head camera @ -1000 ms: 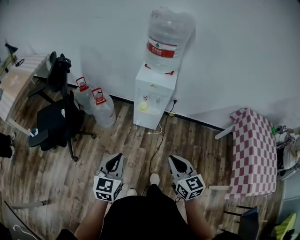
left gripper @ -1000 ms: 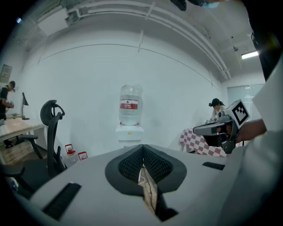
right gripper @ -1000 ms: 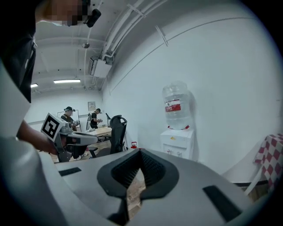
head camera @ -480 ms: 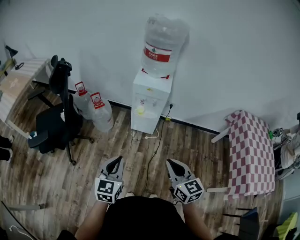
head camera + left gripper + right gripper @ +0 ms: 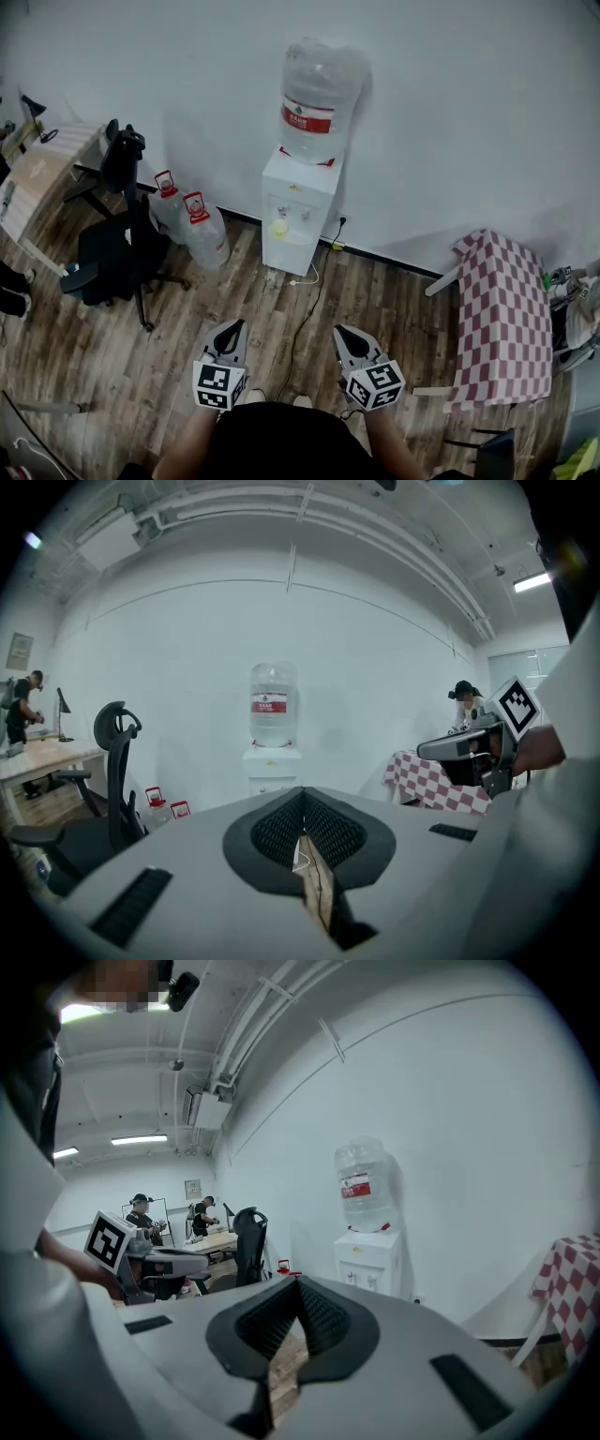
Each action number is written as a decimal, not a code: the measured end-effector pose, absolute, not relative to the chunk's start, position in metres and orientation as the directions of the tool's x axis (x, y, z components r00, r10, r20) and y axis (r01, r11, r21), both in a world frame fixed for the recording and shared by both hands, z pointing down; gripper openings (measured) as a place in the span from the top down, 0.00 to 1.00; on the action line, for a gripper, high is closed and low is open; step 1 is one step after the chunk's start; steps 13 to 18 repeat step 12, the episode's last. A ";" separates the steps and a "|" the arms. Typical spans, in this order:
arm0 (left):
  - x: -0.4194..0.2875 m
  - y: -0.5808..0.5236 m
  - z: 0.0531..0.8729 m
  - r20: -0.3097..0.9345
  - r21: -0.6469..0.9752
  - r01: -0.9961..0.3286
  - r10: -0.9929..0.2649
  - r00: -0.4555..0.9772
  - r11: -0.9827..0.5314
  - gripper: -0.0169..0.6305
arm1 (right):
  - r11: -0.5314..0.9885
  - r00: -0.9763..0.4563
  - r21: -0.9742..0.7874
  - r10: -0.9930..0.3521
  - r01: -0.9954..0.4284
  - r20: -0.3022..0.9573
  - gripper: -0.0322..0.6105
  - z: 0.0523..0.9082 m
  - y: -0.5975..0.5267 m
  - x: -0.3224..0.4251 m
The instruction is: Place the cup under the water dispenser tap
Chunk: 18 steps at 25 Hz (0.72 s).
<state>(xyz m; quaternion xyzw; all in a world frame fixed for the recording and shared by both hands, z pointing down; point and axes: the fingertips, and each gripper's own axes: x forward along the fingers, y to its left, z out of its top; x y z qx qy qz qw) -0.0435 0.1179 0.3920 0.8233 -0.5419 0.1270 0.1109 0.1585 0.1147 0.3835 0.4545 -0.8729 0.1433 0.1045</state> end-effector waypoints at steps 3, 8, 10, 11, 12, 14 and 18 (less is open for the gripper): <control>-0.037 0.120 0.398 0.348 0.035 -0.921 -0.859 0.375 -0.388 0.95 | 0.559 -0.575 -0.148 -0.759 -0.816 0.305 0.92 0.383 0.112 0.164; -0.027 0.119 0.392 0.338 0.027 -0.924 -0.867 0.367 -0.380 0.95 | 0.570 -0.586 -0.150 -0.752 -0.808 0.301 0.92 0.384 0.110 0.173; -0.023 0.119 0.389 0.331 0.021 -0.923 -0.869 0.368 -0.383 0.95 | 0.573 -0.589 -0.149 -0.751 -0.806 0.298 0.92 0.384 0.110 0.176; -0.021 0.119 0.387 0.328 0.020 -0.923 -0.870 0.369 -0.384 0.95 | 0.573 -0.589 -0.148 -0.751 -0.806 0.297 0.92 0.384 0.110 0.177; -0.020 0.118 0.386 0.325 0.019 -0.923 -0.870 0.370 -0.385 0.95 | 0.574 -0.590 -0.148 -0.751 -0.805 0.296 0.92 0.384 0.110 0.178; -0.020 0.118 0.386 0.325 0.019 -0.923 -0.870 0.370 -0.385 0.95 | 0.574 -0.590 -0.148 -0.751 -0.805 0.296 0.92 0.384 0.110 0.178; -0.020 0.118 0.386 0.325 0.019 -0.923 -0.870 0.370 -0.385 0.95 | 0.574 -0.590 -0.148 -0.751 -0.805 0.296 0.92 0.384 0.110 0.178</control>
